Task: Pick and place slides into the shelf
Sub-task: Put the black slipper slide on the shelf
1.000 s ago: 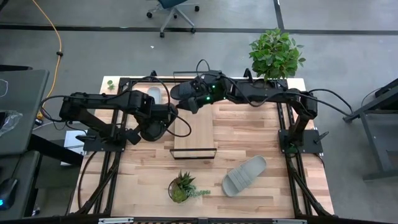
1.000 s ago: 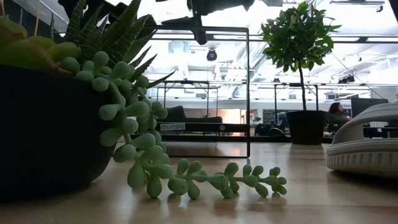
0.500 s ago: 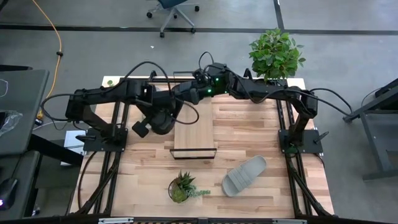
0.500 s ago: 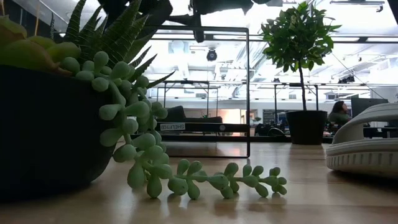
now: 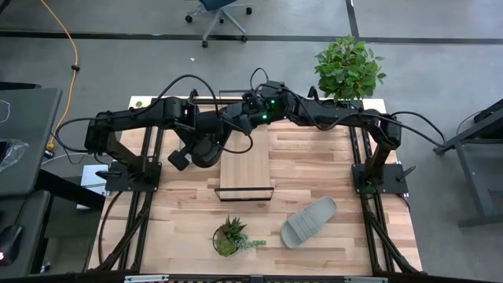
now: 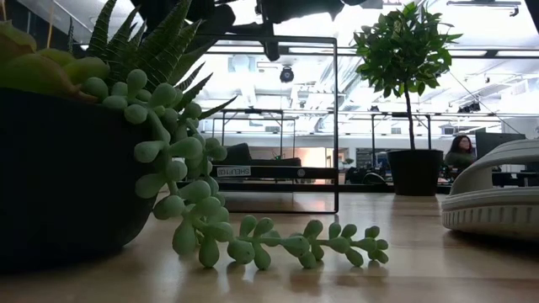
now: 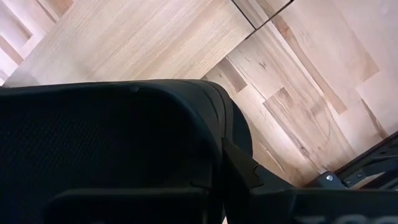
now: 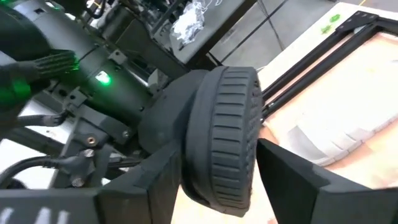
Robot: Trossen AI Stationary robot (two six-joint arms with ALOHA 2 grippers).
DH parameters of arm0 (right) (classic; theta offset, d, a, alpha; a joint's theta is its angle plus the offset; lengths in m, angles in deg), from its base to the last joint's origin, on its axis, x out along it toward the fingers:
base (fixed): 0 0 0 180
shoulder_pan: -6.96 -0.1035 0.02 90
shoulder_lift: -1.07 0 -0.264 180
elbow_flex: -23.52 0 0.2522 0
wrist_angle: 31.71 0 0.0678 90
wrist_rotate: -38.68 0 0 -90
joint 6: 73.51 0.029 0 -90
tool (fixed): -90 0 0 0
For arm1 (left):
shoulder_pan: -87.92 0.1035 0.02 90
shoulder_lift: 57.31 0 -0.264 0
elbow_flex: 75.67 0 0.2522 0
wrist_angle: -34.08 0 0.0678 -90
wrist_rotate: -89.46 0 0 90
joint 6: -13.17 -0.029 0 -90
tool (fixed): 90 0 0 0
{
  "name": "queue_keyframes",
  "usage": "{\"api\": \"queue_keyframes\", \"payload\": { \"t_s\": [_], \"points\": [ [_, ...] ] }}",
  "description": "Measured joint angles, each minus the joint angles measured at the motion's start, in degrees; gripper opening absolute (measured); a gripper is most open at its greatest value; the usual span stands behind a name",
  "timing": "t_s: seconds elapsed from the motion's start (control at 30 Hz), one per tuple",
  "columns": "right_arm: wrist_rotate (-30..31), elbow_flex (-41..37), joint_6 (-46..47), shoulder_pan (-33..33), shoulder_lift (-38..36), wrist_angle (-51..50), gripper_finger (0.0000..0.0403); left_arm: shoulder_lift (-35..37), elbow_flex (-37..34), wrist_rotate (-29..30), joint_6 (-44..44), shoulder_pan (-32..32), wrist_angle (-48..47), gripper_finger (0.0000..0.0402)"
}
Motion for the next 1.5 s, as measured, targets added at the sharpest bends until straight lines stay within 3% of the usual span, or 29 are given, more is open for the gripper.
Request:
{"api": "queue_keyframes", "payload": {
  "t_s": [0.33, 0.47, 0.7, 0.87, 1.13, 1.3, 1.5],
  "points": [
    [2.26, 0.0, -1.51, 0.07, 0.0, -2.22, 0.0075, 0.0, 0.0, 0.39, 1.18, 0.02, 0.23, 0.0017],
    [2.8, 0.0, -2.43, 0.07, 0.0, -2.27, 0.0047, 0.0, 0.0, 0.37, 1.22, 0.7, 0.14, 0.0018],
    [5.93, 0.0, -2.5, 0.02, 0.0, -5.33, 0.0042, 0.0, -0.04, 1.7, 2.69, 2.56, 0.03, 0.0029],
    [8.77, 0.02, -3.35, -0.02, 0.0, -8.77, 0.0041, 0.0, -0.04, 2.24, 2.6, 3.37, 0.39, 0.0068],
    [12.39, -0.04, -3.93, -0.04, 0.0, -11.78, 0.004, 0.11, -0.04, 8.57, 2.49, 3.37, 3.51, 0.0128],
    [18.44, -0.04, -3.92, 0.01, -0.16, -14.11, 0.004, 0.31, -0.04, 14.17, 4.65, 3.37, 3.46, 0.0135],
    [21.48, -0.04, -4.1, 1.82, -2.13, -18.55, 0.004, 3.13, -0.02, 16.17, 9.53, 3.37, 3.49, 0.0119]
  ]
}}
